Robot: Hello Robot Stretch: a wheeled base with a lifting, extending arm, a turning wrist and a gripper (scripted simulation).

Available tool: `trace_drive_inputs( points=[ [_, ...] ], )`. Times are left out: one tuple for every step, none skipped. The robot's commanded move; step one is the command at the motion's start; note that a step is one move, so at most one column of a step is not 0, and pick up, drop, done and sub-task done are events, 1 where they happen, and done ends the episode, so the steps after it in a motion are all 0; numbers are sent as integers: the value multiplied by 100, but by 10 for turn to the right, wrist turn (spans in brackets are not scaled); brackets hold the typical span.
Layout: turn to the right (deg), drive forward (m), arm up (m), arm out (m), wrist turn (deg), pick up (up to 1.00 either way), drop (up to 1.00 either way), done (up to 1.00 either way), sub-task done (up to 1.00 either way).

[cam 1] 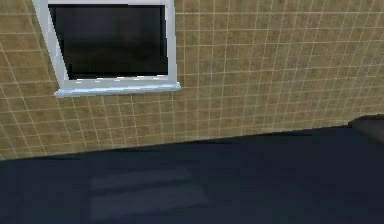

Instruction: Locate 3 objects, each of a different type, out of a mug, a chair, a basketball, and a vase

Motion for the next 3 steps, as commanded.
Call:
trace_drive_inputs(
  points=[
    [0, 25, 0, 0, 0, 0, 0, 0, 0],
    [-450, 0, 0, 0, 0, 0, 0, 0, 0],
    [-60, 0, 0, 0, 0, 0, 0, 0, 0]
  ],
)
